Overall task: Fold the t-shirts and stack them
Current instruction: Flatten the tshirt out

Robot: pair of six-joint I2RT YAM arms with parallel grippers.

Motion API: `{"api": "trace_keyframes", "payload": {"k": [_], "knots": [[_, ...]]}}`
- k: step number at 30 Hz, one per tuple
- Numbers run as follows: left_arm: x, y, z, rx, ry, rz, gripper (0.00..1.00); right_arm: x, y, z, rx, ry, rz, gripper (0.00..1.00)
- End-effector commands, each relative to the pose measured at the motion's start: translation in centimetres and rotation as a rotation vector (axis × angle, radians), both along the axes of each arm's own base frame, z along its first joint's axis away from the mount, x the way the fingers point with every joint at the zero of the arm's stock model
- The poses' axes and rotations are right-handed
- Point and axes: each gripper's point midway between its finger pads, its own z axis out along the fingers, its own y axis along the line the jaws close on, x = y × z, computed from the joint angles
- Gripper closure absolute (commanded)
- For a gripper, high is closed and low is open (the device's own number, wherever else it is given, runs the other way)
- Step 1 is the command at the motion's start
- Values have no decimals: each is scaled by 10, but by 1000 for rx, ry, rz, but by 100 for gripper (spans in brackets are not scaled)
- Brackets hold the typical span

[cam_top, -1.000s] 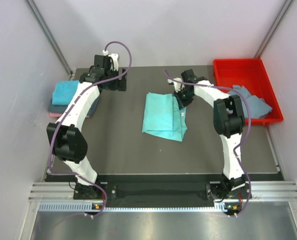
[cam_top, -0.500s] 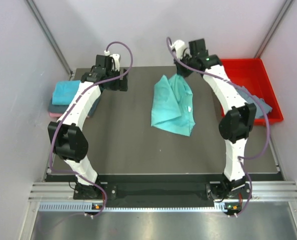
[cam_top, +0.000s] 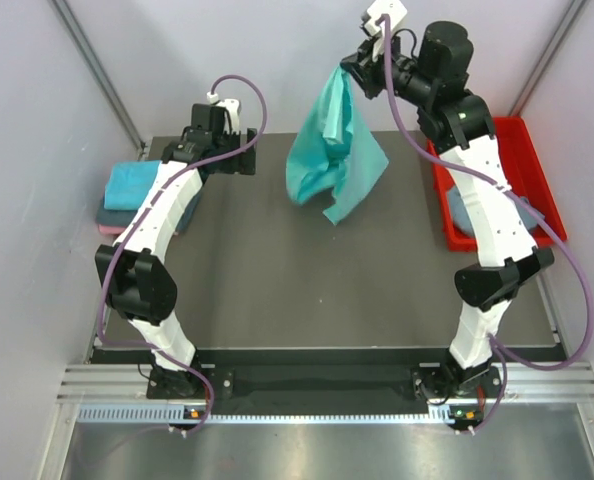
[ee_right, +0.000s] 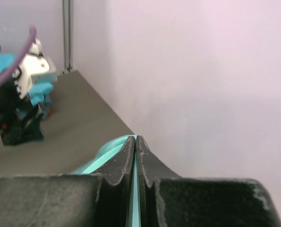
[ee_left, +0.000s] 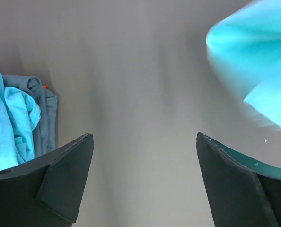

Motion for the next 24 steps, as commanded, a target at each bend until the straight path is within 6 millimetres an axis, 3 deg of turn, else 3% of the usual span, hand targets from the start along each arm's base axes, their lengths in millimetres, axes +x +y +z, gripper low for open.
{"api": "trace_keyframes", "payload": {"k": [1, 6, 9, 10, 11, 13, 16, 17, 21, 24], "knots": [[3, 2, 44, -11, -129, 18, 6, -31, 5, 72, 152, -147, 76, 100], [-2, 1, 40, -20, -116, 14, 6, -27, 10, 57, 121, -120, 84, 100], [-7, -6, 31, -45, -83, -14, 6, -13, 3, 10, 18, -58, 41, 100], [-9, -11, 27, -66, -67, -40, 6, -2, 2, -36, -38, 20, 27, 100], [-12, -15, 22, -77, -48, -54, 7, -1, -5, -41, -55, 3, 12, 100], [-24, -23, 1, -108, 24, -84, 8, 15, -22, -89, -92, 93, -36, 100], [-44, -27, -37, -107, 138, -111, 11, 36, -43, -123, -71, 204, -101, 100], [-53, -25, -58, -88, 192, -117, 11, 48, -56, -135, -62, 243, -132, 100], [-71, -16, -112, 39, 308, -196, 12, 68, -79, -146, -22, 290, -194, 100], [-76, -14, -139, 66, 369, -198, 14, 81, -98, -149, -35, 278, -261, 100]]}}
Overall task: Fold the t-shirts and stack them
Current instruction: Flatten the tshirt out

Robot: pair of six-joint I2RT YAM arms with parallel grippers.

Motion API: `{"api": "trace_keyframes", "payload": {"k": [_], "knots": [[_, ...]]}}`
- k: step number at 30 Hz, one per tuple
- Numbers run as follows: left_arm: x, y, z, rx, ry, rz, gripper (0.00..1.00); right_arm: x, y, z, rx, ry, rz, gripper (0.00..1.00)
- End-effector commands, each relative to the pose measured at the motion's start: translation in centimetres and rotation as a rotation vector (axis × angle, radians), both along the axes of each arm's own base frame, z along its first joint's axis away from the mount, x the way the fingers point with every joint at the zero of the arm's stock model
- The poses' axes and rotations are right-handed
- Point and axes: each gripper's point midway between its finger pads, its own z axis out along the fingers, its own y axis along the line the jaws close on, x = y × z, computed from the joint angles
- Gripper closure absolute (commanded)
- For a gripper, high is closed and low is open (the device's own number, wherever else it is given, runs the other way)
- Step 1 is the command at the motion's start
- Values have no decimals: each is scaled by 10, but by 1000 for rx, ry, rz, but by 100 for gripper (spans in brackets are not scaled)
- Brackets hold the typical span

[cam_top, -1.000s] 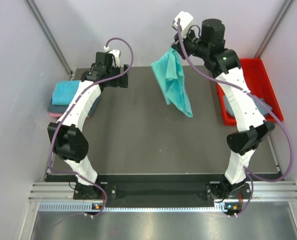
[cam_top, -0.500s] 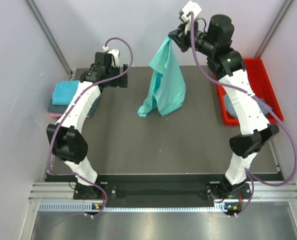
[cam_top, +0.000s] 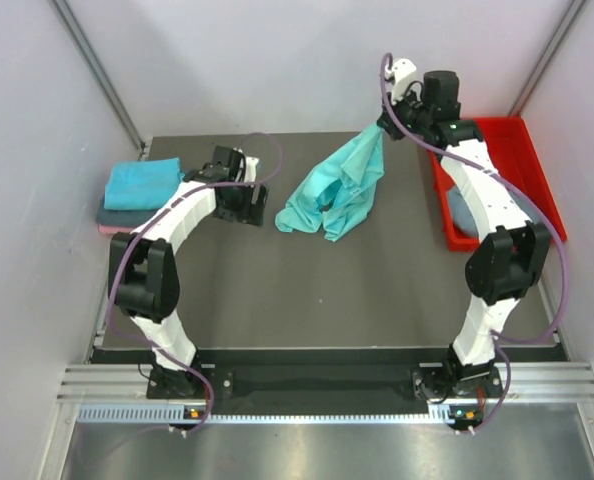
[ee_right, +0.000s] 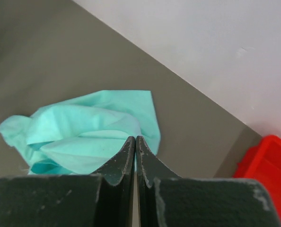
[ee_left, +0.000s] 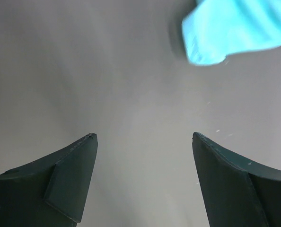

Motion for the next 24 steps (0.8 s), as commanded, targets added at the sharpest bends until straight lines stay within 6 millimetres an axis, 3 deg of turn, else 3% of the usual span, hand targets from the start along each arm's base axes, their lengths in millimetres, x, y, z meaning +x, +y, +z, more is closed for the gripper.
{"api": "trace_keyframes", "payload": {"k": [1, 10, 19, 24], "knots": [[-6, -3, -23, 35, 42, -61, 15, 13, -18, 45, 29, -123, -63, 100], [-8, -37, -59, -107, 133, -80, 15, 38, -45, 37, 23, -127, -136, 100], [30, -67, -78, -204, 162, -73, 19, 53, -70, 23, 31, -100, -201, 100], [44, -82, -72, -258, 148, -84, 21, 54, -77, 23, 29, -101, -213, 100]]}}
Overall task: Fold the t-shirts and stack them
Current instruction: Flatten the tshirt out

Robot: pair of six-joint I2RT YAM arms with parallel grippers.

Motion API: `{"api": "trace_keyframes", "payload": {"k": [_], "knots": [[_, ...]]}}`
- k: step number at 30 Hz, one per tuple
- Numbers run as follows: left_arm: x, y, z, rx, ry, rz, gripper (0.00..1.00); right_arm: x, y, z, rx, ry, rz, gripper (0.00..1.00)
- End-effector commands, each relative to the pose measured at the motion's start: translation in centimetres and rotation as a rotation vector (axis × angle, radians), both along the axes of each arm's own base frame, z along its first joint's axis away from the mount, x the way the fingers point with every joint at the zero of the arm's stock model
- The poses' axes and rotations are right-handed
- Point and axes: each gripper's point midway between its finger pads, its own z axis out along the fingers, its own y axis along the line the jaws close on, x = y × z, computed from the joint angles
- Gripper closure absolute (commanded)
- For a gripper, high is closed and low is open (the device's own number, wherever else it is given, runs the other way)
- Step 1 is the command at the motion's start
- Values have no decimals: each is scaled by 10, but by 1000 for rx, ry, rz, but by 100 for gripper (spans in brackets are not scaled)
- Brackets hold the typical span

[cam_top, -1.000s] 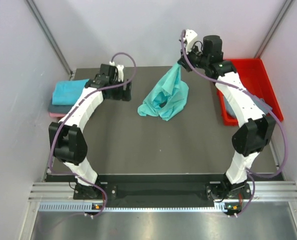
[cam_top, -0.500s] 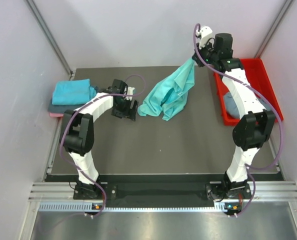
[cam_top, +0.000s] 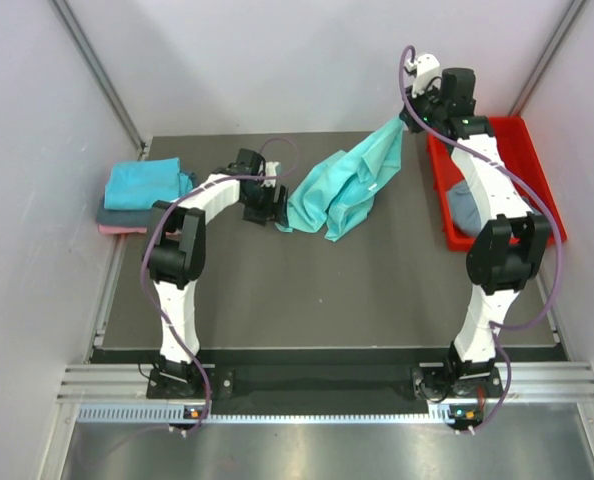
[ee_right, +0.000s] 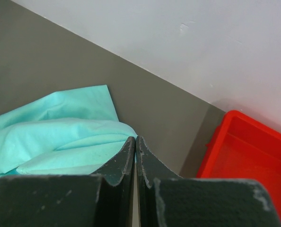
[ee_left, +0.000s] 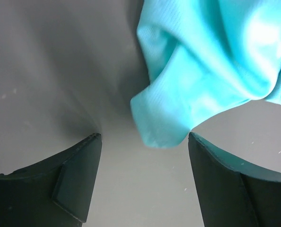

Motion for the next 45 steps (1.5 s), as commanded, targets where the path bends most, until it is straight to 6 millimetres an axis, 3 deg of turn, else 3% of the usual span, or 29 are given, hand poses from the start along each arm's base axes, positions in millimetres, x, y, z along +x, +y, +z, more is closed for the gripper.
{"api": "trace_keyframes", "payload": {"k": [1, 6, 15, 24, 28, 29, 30, 31, 34, 36, 37, 39, 40, 41, 43, 44, 45], "knots": [[12, -19, 10, -77, -24, -12, 22, 10, -6, 38, 23, -105, -20, 100], [8, -24, 7, -102, -8, -28, 36, 11, -8, 39, 23, -110, -28, 100], [2, -25, 11, -116, 2, -22, 40, 15, -12, 34, 27, -102, -43, 100], [3, -34, 10, -142, 18, -45, 58, 18, -14, 33, 27, -102, -51, 100], [-3, -32, 10, -138, 23, -55, 72, 21, -16, 29, 28, -98, -56, 100], [-2, -32, 12, -136, 13, -61, 79, 21, -16, 30, 31, -98, -59, 100], [-3, -30, 13, -128, 15, -63, 94, 22, -18, 31, 31, -101, -63, 100], [-2, -28, 17, -121, 4, -64, 98, 22, -17, 32, 31, -106, -65, 100], [11, -18, 42, -95, -66, -83, 100, 22, -23, 45, 27, -135, -79, 100], [32, -6, 71, -73, -160, -93, 100, 20, -31, 63, 25, -173, -98, 100], [44, 0, 98, -48, -235, -97, 100, 18, -32, 75, 27, -196, -101, 100], [55, 6, 129, -6, -333, -151, 100, 13, -39, 93, 41, -224, -113, 100], [61, 3, 163, -16, -410, -181, 100, 9, -39, 100, 48, -231, -110, 100], [57, 4, 174, 1, -425, -222, 100, 0, -40, 114, 59, -248, -105, 100], [51, 4, 203, 1, -470, -260, 100, -17, -31, 123, 83, -229, -55, 100], [41, 2, 221, -8, -485, -314, 100, -35, -28, 144, 97, -255, -35, 100], [33, 2, 237, -16, -509, -341, 100, -48, -21, 140, 129, -216, -4, 100]]}}
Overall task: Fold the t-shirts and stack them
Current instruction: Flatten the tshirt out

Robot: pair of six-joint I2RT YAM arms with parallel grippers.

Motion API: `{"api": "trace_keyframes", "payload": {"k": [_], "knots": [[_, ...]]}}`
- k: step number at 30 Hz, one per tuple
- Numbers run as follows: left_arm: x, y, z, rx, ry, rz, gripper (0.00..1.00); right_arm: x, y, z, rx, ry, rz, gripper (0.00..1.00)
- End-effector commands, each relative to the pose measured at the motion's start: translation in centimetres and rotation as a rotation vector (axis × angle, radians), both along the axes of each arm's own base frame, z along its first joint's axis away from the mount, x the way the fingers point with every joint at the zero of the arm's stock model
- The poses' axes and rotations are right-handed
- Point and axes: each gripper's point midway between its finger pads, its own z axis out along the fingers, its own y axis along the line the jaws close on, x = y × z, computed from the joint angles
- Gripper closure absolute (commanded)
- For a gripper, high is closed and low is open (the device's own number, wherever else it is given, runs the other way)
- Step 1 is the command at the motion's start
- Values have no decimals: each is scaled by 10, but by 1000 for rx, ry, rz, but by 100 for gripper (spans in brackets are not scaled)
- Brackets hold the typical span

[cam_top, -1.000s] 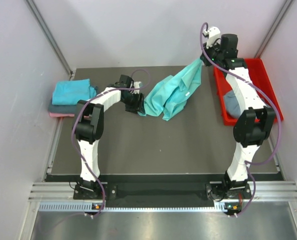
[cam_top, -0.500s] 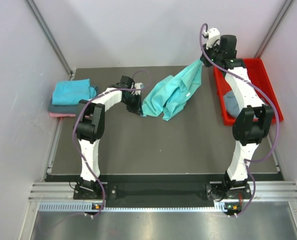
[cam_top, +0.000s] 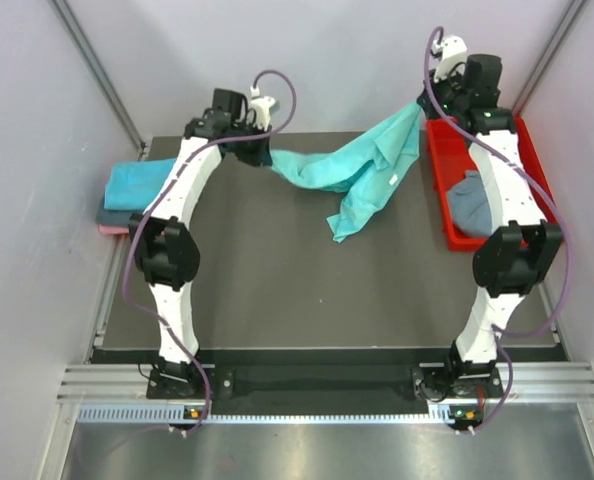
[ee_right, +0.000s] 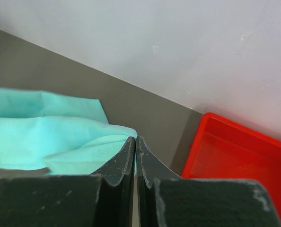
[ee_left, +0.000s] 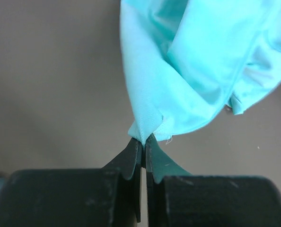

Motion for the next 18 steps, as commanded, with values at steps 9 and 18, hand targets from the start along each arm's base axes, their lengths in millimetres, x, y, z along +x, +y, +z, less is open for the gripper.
{"api": "trace_keyframes", "payload": {"k": [9, 18], "knots": [[-108, 22, 217, 86, -581, -198, 100, -209, 59, 198, 207, -313, 367, 100], [-129, 59, 305, 235, -1043, -62, 100, -271, 56, 284, 292, -535, 370, 100]]}}
